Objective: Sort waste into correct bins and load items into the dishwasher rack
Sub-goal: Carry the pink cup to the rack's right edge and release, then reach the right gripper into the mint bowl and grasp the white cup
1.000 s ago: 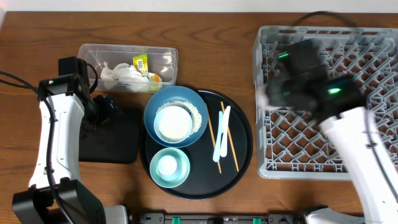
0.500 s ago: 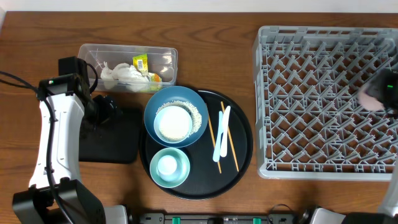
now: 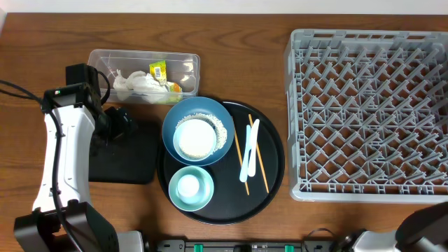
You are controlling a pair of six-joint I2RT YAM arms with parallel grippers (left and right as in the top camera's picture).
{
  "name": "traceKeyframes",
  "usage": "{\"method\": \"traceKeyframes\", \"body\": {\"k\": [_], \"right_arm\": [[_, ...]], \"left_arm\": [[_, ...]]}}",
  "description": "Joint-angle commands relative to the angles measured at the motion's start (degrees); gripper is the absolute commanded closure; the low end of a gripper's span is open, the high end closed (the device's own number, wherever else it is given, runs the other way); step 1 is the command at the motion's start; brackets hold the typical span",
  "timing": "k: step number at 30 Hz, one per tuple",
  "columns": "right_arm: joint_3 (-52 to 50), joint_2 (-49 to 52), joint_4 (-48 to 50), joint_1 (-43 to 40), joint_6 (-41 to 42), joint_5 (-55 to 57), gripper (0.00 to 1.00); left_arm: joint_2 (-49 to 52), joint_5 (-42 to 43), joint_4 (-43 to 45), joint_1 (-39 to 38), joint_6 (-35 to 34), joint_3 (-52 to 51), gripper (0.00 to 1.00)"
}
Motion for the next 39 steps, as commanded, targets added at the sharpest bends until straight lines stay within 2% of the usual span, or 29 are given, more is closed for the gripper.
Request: {"method": "traceKeyframes", "body": {"k": [1,9,17,18,20,21,24,29,33,39], "right_arm": [[1.2,3.1,0.8,-1.7,-0.5,-0.2,0.63],[1.2,9.2,4.0,-1.9,-0.5,-4.0,0.64],[1.2,11.5,4.1,-1.9,-0.6,-3.3,0.63],[1.2,11.5,4.0,-1.9,-0.6,-3.2,0.6],[1.2,11.4,3.8,-1.9,-0.6,-3.3,0.41],[1.2,11.3,3.7,-1.9,-0.6,-3.3,0.24],[1.2,10.7,3.8,-1.8,-0.6,-5.7,0.01],[1.2,7.3,3.6,0.0,-1.8,-7.5,0.01],[1.2,1.7,3.6,4.9,-6.9,-14.0,0.01],[1.2,-5.0,0.1,18.7,-14.6,-25.7,0.01]], "left_arm": [[-0.7,-0.9,0.0,0.2,-0.5,-0.3,0.04],[-0.7,-0.9,0.0,0.2,-0.6,-0.3,0.04],[-0.7,-0.9,0.0,0.2,-0.5,-0.3,0.04],[-0.7,-0.9,0.0,0.2,-0.5,-0.3,0.04],[-0.7,-0.9,0.0,0.2,-0.5,-0.3,0.04],[-0.7,-0.9,0.0,0.2,-0.5,-0.3,0.04],[-0.7,-0.9,0.0,0.2,-0.5,-0.3,0.04],[-0.7,-0.9,0.0,0.2,-0.5,-0.3,0.04],[-0.7,-0.9,0.0,0.2,-0.5,-0.3,0.04],[-0.7,-0.9,0.0,0.2,-0.5,-0.3,0.04]]}}
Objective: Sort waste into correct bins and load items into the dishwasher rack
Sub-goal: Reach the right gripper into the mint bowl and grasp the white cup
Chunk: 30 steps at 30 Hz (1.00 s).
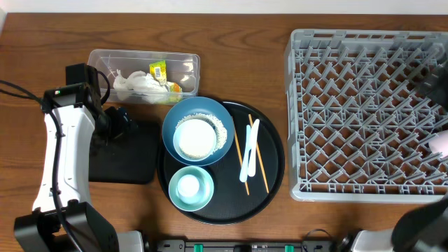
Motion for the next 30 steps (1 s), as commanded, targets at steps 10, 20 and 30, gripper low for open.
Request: {"method": "traceKeyframes", "body": {"k": [10,20,30], "right_arm": [[0.8,-1.2,-8.1,40.7,-8.7,-9.5,0.01],[0.8,7.6,-7.0,66.3,-8.5,-9.1,0.01],[0.8,14.8,-3.8,81.7,-6.4,-9.0,0.01]], "left_arm": [[-0.7,-0.9,-0.2,0.2,-0.5,-0.3,0.03],[-0.7,-0.9,-0.1,0.2,-0.5,-0.3,0.03],[-0.7,-0.9,-0.1,0.2,-0.5,-0.3,0.03]]}}
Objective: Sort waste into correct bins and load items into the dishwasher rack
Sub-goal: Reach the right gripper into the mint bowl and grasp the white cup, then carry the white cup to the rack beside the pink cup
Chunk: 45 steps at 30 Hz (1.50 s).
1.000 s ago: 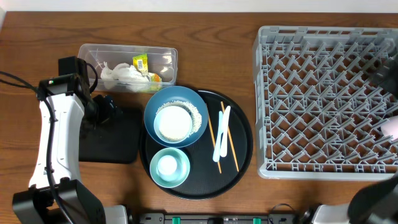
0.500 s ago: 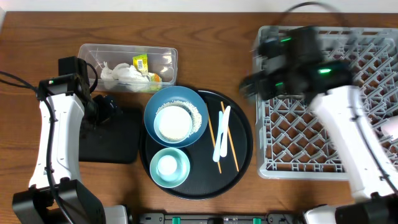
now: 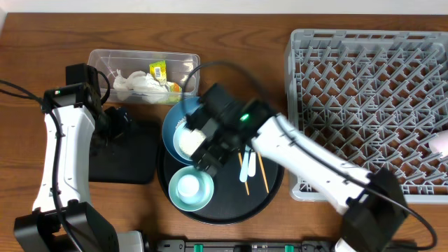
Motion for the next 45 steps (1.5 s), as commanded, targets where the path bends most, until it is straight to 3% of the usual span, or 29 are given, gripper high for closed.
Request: {"method": "traceKeyframes", "body": {"k": [1,13,26,40,45], "right_arm": [[0.3,1.4,0.3,3.6,1.5,0.0,0.01],[0.2,4.0,2.1,12.4,3.4,6.4,0.01],[0.2,9.3,3.9,14.1,5.0,10.1,0.06],[0.2,9.5,4.0,14.1,5.0,10.1,0.52],[1.6,8.6,3.1,14.0,5.2,10.1,0.55]], "left_arm": [[-0.7,-0.9,-0.1,0.2,-0.5,-0.3,0.03],[-0.7,-0.9,0.0,0.2,-0.5,-0.3,0.03],[-0.7,-0.9,0.0,0.2,-0.5,-0.3,0.03],[-0.7,-0.9,0.0,0.2,-0.5,-0.3,0.03],[-0.7,-0.9,0.0,0.2,-0.5,-0.3,0.03]]}}
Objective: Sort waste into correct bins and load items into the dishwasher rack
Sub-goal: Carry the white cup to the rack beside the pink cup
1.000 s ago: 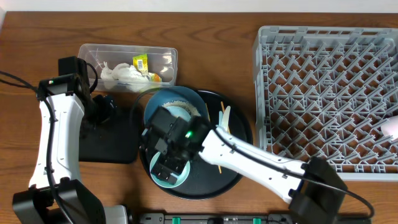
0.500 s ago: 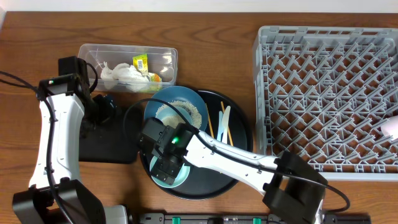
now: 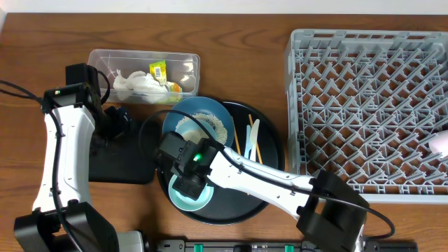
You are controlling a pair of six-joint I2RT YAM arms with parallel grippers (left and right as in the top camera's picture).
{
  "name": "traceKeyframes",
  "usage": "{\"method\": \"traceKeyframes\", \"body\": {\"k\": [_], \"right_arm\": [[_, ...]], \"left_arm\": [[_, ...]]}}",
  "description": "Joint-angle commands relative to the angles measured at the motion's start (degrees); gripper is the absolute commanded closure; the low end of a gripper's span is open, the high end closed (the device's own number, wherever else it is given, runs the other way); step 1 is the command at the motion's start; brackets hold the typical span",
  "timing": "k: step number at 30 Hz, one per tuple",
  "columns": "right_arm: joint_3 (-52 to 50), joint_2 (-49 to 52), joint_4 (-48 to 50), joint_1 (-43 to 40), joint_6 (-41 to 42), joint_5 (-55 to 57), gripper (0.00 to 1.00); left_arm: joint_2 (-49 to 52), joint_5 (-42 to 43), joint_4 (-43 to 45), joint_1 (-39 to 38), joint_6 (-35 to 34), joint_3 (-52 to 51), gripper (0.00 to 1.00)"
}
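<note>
A round black tray (image 3: 269, 178) holds a large blue bowl (image 3: 213, 115) with a white bowl of rice in it. It also holds a small teal bowl (image 3: 203, 201), wooden chopsticks (image 3: 250, 148) and a white spoon (image 3: 254, 129). My right arm reaches in from the bottom right. Its gripper (image 3: 187, 183) hangs over the small teal bowl, covering most of it, and its fingers are hidden under the wrist. My left gripper (image 3: 117, 124) sits over the black mat (image 3: 129, 164); its jaws are too dark to read. The grey dishwasher rack (image 3: 371, 105) stands at the right.
A clear plastic tub (image 3: 143, 73) with crumpled white waste and a yellow wrapper stands at the back left, next to the left arm. A pale object (image 3: 439, 143) shows at the right edge by the rack.
My right gripper has moved from above the large blue bowl down and to the left, and now hangs over the small teal bowl. The left arm has not moved.
At first the right arm only showed at the bottom right corner. Then it appeared at the right edge over the rack. Later it stretched across the tray above the large blue bowl, and now it is over the small teal bowl. The left arm and the dishes stayed put.
</note>
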Motion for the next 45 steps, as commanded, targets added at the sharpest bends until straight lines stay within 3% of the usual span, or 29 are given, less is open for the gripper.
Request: {"method": "traceKeyframes", "body": {"k": [1,10,17,35,45], "right_arm": [[1.8,-0.9,-0.9,0.2,0.2,-0.3,0.56],[9.9,-8.3,-6.6,-6.1,0.2,2.4,0.59],[11.6,-15.1,-10.0,-17.7,0.2,9.2,0.61],[11.6,-20.0,-5.9,-67.8,0.5,14.5,0.73],[11.4,-18.5,-2.5,-85.0,1.2,14.5,0.77]], "left_arm": [[-0.7,-0.9,-0.2,0.2,-0.5,-0.3,0.03],[-0.7,-0.9,-0.2,0.2,-0.5,-0.3,0.03],[-0.7,-0.9,-0.2,0.2,-0.5,-0.3,0.03],[-0.7,-0.9,-0.2,0.2,-0.5,-0.3,0.03],[-0.7,-0.9,-0.2,0.2,-0.5,-0.3,0.03]]}}
